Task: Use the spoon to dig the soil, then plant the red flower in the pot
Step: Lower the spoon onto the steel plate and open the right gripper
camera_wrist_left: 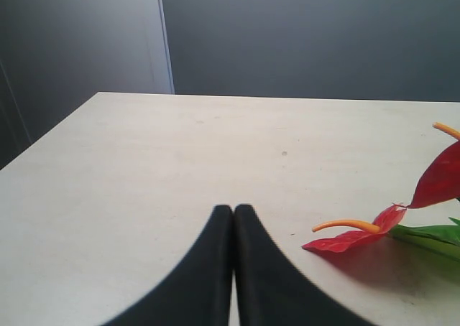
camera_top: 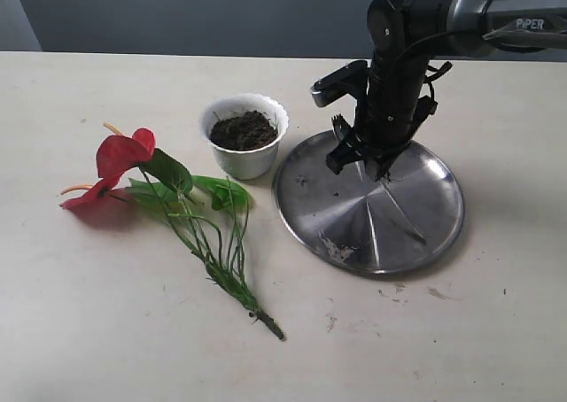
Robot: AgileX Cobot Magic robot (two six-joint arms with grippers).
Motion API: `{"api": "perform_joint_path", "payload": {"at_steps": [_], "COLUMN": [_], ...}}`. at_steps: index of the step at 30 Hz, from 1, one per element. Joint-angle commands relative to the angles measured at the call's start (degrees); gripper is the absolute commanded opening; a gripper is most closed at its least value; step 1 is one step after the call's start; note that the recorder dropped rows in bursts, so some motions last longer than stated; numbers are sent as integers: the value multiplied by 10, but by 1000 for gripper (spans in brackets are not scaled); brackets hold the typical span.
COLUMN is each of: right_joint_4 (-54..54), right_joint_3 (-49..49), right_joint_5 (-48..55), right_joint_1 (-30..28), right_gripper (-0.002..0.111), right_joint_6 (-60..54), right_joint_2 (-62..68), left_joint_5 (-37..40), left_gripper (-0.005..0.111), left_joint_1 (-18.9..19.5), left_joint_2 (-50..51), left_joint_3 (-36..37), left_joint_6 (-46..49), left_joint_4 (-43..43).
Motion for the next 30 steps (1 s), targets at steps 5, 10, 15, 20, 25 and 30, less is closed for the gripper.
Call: {"api": "perform_joint_path", "payload": {"at_steps": [5,10,15,20,25,30], "right_joint_4": [1,1,1,23,153,336], "right_joint_3": [-1,-1,-1,-1,4,30], "right_joint_5": [8,7,2,14,30,36], "right_joint_1": [-3,-3,-3,-3,1,28], "right_gripper": [0,14,14,14,14,14], "right_joint_6": [-13,-17,-17,-17,-70,-181], "right_joint_2": [14,14,14,2,-39,-75], "left_joint_5": [1,1,1,1,1,1], "left_gripper": [0,0,0,0,0,0], "left_joint_1": [1,1,1,1,1,1], "left_joint_2": [-1,-1,-1,-1,-1,-1], "left_joint_3": [2,2,2,2,2,2], "left_joint_6": [-1,-1,-1,-1,-1,-1], "left_joint_4": [0,0,0,0,0,0]}}
